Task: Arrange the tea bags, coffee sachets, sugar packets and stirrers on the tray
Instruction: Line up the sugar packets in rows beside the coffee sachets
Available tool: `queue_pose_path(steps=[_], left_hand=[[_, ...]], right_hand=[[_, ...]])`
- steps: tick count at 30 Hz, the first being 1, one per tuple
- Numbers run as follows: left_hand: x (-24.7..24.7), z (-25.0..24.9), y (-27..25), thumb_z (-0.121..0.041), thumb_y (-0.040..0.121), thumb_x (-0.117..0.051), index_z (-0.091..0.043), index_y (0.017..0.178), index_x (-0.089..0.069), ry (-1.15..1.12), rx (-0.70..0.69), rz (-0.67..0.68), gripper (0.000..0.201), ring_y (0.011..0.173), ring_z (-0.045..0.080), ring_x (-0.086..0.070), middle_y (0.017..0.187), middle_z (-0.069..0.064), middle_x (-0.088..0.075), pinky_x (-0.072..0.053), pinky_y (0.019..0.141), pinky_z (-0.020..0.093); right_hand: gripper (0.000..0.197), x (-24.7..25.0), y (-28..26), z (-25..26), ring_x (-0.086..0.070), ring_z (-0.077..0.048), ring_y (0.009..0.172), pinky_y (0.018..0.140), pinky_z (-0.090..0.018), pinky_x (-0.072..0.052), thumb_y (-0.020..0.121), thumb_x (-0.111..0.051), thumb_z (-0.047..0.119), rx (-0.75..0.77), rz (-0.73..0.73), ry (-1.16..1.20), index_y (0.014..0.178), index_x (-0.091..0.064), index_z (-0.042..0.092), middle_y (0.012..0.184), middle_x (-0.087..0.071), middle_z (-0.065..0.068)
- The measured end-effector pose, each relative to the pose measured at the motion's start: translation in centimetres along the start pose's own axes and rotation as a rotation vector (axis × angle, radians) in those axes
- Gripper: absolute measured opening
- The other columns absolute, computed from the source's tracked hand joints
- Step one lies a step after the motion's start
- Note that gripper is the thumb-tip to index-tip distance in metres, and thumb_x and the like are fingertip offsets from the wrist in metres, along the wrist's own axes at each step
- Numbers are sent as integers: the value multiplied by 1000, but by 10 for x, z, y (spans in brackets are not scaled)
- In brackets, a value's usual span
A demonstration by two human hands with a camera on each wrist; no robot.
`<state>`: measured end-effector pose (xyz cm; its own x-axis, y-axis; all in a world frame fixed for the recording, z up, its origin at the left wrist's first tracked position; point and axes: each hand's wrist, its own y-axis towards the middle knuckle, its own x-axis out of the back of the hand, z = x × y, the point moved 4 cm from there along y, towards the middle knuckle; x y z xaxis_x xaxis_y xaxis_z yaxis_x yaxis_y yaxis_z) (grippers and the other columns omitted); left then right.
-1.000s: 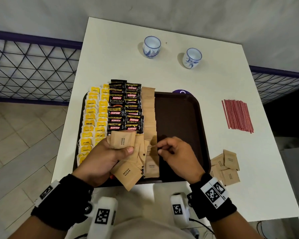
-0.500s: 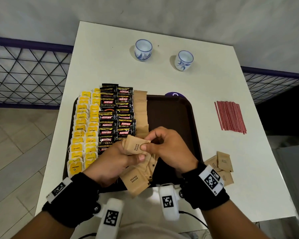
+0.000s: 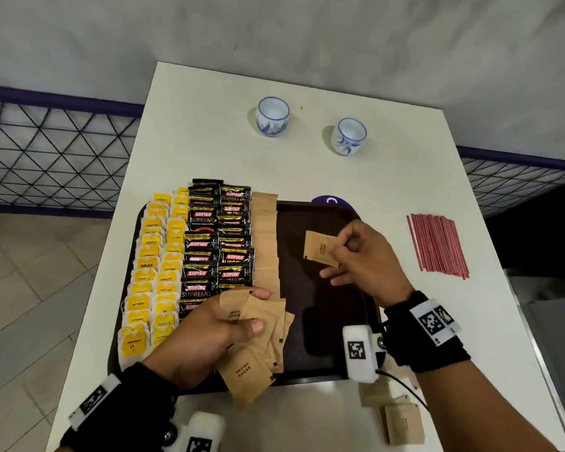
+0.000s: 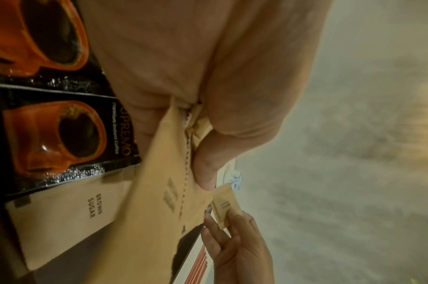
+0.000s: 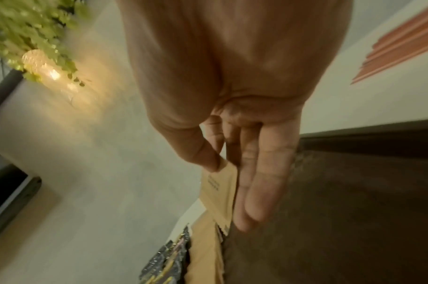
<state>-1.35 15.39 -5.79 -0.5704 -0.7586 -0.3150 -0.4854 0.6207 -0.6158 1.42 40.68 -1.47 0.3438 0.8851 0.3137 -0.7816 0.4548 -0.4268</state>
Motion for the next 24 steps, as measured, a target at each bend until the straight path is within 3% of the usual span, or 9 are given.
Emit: queue_pose_path(steps=[2, 6, 9, 15, 18, 24], left_hand=[[-1, -1, 0, 8, 89, -65, -19, 120, -71, -6, 4, -8, 41, 103, 28, -73, 111, 9, -77, -60, 85, 40], [1, -3, 1, 10, 90, -63, -16, 121, -70, -25, 5, -20, 41, 100, 32, -73, 113, 15, -75, -58, 92, 50], [5, -5, 2, 9, 91, -61, -16, 124, -68, -26, 1, -8, 41, 103, 39, -71, 114, 19, -74, -56, 94, 54], [12, -13, 8, -3, 84, -75, -20, 121, -71, -20, -30, 4, 42, 94, 29, -73, 109, 15, -75, -61, 80, 37], [13, -17, 10, 2, 90, -66, -21, 122, -71, -15, -27, -5, 39, 92, 26, -73, 108, 12, -76, -59, 75, 31], [13, -21, 12, 2, 89, -65, -21, 119, -72, -55, -12, -6, 38, 85, 24, -73, 99, 10, -77, -59, 71, 30]], right_hand=[[10, 3, 15, 0, -74, -34, 69, 58, -40, -58, 98, -57, 9, 43, -6, -74, 93, -50, 13, 94, -70, -12], [7, 3, 52, 0, -66, -17, 62, 55, -31, -55, 91, -66, 7, 152, -38, -284, 89, -64, 14, 83, -70, -12], [12, -2, 75, 5, -66, -17, 59, 58, -32, -54, 90, -63, 0, 170, -29, -296, 87, -69, 10, 71, -69, -9], [18, -11, 114, 26, -70, -30, 62, 61, -35, -60, 86, -60, -3, 148, -2, -329, 81, -69, 12, 68, -72, -15], [17, -17, 128, 31, -69, -26, 59, 57, -32, -56, 82, -61, -5, 123, 15, -343, 79, -67, 10, 69, -72, -18], [15, -27, 139, 36, -68, -19, 55, 52, -27, -55, 79, -62, -7, 113, 11, -358, 78, -68, 7, 68, -71, -18]])
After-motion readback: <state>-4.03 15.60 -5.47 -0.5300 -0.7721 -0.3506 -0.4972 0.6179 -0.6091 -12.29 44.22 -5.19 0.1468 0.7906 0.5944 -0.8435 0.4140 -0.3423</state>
